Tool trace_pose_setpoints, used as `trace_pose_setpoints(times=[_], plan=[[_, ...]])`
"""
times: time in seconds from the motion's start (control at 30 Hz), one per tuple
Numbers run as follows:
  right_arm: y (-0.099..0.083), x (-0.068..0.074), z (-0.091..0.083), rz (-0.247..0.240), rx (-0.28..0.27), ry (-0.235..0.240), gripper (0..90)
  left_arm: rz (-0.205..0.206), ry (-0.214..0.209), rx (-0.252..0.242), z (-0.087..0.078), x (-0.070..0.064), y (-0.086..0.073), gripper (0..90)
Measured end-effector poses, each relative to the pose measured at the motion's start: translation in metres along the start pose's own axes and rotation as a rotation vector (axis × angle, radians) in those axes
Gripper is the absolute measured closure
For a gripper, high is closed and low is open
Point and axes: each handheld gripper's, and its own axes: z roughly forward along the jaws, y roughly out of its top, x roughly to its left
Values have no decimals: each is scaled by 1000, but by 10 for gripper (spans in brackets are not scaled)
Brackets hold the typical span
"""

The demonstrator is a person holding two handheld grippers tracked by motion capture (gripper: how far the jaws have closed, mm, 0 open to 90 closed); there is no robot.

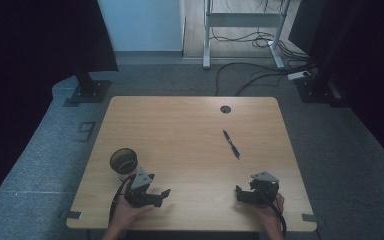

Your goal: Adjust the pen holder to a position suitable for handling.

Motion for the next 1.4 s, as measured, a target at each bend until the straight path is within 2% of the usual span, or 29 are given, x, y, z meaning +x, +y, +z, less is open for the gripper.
trace_pose_setpoints(times=[0.17, 0.37, 0.73, 0.97, 1.2, 1.4], plan=[[0, 0, 0, 0, 0, 0, 0, -4, 7, -23, -9, 2, 3, 156], [0, 0, 0, 2, -1, 0, 0, -24, 11, -77, -28, 7, 8, 156], [0, 0, 0, 5, -2, -2, 0, -50, 43, -107, -47, 16, 12, 151], [0, 0, 0, 5, -3, -3, 0, -76, 82, -144, -66, 26, 13, 147], [0, 0, 0, 6, -2, -5, 1, -88, 106, -158, -76, 33, 12, 146], [0, 0, 0, 8, -3, -7, 3, -108, 154, -154, -84, 45, 8, 138]])
